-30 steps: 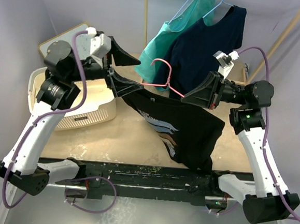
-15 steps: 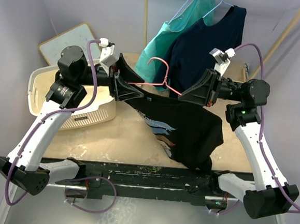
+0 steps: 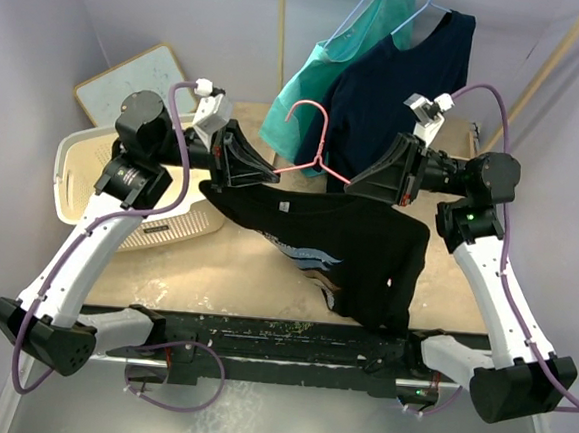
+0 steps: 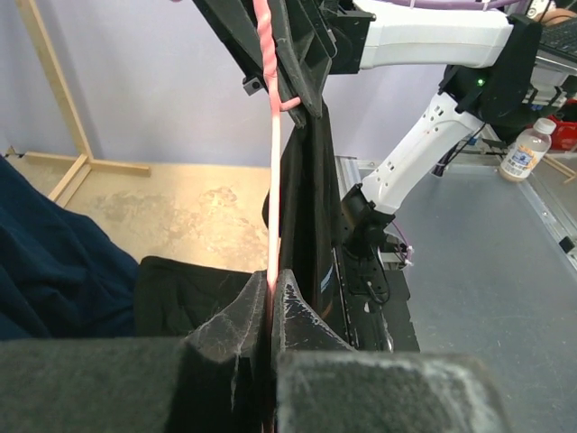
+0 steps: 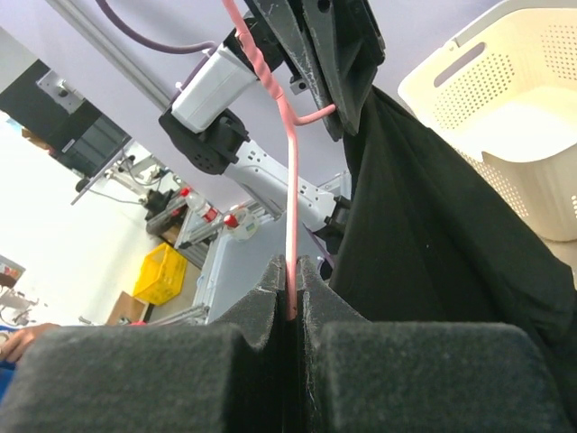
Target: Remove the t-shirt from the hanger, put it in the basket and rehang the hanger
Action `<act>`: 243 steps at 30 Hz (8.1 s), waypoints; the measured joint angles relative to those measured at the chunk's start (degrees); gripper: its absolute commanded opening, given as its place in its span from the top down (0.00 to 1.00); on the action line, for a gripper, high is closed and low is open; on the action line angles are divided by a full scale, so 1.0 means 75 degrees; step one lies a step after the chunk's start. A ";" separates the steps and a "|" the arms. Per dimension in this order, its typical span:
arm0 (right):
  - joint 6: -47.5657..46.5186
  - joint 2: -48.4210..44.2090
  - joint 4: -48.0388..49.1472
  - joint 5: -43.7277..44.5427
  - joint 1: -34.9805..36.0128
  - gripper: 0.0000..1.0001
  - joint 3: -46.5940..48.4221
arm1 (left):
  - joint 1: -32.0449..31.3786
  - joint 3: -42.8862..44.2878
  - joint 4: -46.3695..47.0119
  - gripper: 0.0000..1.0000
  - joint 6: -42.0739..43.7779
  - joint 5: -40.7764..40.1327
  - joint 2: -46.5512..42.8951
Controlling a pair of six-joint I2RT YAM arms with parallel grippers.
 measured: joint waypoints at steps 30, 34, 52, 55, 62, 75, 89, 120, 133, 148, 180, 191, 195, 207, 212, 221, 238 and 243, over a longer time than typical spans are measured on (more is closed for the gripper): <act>-0.6889 -0.1413 -0.9092 0.8113 0.0050 0.36 0.0289 | -0.0015 -0.0705 -0.1349 1.00 0.0959 -0.3468 -0.1309; -0.7085 -0.1731 -0.9139 0.8279 0.0050 0.35 -0.0006 | -0.0015 -0.0373 -0.1425 1.00 0.0947 -0.3488 -0.1539; -0.7965 -0.2363 -0.8285 0.6580 0.0050 0.60 -0.0009 | -0.0015 -0.0052 -0.2133 1.00 0.0816 -0.2486 -0.2142; -0.8084 -0.2183 -0.8227 0.6347 0.0052 0.99 -0.0029 | -0.0015 0.0003 -0.2142 1.00 0.0790 -0.2460 -0.2177; -0.7720 -0.2087 -0.8440 0.7181 0.0087 1.00 -0.0058 | -0.0015 0.0032 -0.2567 1.00 0.0828 -0.3477 -0.2294; -0.6452 -0.1326 -0.9535 1.1642 -0.0189 1.00 0.0726 | -0.0038 -0.0201 -0.3395 1.00 0.0915 -0.5356 -0.3206; -0.6263 -0.0947 -0.9366 1.0716 -0.1719 1.00 -0.0239 | -0.0047 0.0082 -0.3471 1.00 0.0883 -0.5482 -0.3844; -0.6630 -0.2416 -0.8099 0.2602 -0.1845 0.41 0.2629 | -0.4310 0.0224 -0.6161 1.00 0.2253 -1.0305 0.0664; -0.6691 -0.1903 -0.8786 0.2189 -0.1547 0.45 0.2876 | -0.5537 0.0087 -0.6251 1.00 0.2535 -1.2409 0.0685; -0.7930 -0.1524 -1.1019 0.4045 -0.0038 0.46 0.2299 | -0.5753 0.0586 -0.6044 1.00 0.3107 -1.2764 0.1405; -0.8221 -0.1297 -1.1730 0.5470 0.0921 1.00 0.2127 | -0.5764 0.1317 -0.5161 0.90 0.3856 -1.2907 0.1719; -0.7644 -0.1376 -1.2231 0.7291 0.0941 1.00 0.3226 | -0.5770 0.0452 -0.3640 0.04 0.3532 -1.3385 -0.0149; -0.7423 -0.1443 -1.2330 0.7991 0.0941 1.00 0.4176 | -0.5767 -0.0606 -0.2576 0.03 0.3389 -1.3569 -0.1591; -0.7155 -0.1020 -1.2292 1.1957 0.0941 1.00 0.7306 | -0.5770 -0.2148 -0.1967 0.05 0.2524 -1.4353 -0.3136; -0.7522 -0.0064 -1.1677 1.3642 0.0941 1.00 0.7414 | -0.5770 -0.2331 -0.2224 0.05 0.2084 -1.4134 -0.2739; -0.8489 0.3471 -1.1176 1.4035 0.0076 1.00 0.9917 | -0.5770 -0.2515 -0.2328 0.06 0.1626 -1.3583 -0.3016; -0.7930 0.3995 -1.0692 1.0360 -0.3031 1.00 0.9949 | -0.5770 -0.2687 -0.2259 0.08 0.1390 -1.2928 -0.3847; -0.7874 0.4025 -1.0331 0.9941 -0.3244 1.00 0.9547 | -0.5770 -0.2693 -0.2264 0.08 0.1390 -1.2831 -0.3724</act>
